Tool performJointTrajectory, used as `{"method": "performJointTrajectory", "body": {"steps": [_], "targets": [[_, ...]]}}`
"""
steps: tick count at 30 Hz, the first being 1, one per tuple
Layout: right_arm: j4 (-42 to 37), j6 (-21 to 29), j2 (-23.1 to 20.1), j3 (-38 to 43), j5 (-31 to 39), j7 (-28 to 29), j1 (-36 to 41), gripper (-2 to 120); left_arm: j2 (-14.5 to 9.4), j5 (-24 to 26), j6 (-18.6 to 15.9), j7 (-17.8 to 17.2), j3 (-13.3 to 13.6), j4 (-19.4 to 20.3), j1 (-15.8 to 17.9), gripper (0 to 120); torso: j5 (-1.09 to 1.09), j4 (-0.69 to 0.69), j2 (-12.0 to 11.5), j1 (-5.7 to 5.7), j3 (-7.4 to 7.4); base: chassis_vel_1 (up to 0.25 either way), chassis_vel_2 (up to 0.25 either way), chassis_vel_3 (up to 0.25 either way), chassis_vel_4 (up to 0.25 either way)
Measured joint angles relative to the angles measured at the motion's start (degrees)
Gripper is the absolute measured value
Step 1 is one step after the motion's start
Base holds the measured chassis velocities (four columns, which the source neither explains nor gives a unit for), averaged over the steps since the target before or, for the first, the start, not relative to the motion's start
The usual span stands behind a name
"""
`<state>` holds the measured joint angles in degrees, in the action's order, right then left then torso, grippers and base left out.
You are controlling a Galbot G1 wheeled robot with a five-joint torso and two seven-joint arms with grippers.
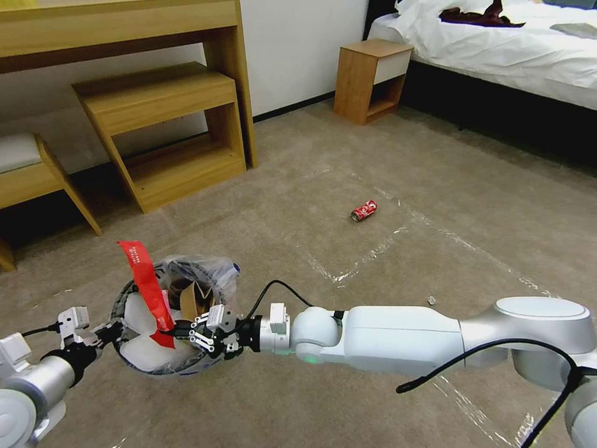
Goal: Pick up the trash bin and place the garbage on the floor into it.
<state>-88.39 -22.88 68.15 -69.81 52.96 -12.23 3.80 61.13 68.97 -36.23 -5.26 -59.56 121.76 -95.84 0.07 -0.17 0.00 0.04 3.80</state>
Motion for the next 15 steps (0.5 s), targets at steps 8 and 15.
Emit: {"method": "performJointTrajectory", "body": {"steps": [8, 15], "targets": [[3.69, -0.9, 1.48, -0.17, -1.59, -1.05, -0.11, 0, 0.24, -0.04, 0.01, 0.14, 0.0, 0.25, -0.08, 1, 0.0, 0.0, 0.0, 0.0, 0.0, 0.0, 0.0, 0.0, 0.0], [5.02, -1.66, 1.84, -0.18, -3.27, -1.37, 0.07, 0, 0.54, -0.04, 0.02, 0.2, 0.01, 0.26, -0.04, 1, 0.0, 0.0, 0.0, 0.0, 0.0, 0.0, 0.0, 0.0, 0.0]]}}
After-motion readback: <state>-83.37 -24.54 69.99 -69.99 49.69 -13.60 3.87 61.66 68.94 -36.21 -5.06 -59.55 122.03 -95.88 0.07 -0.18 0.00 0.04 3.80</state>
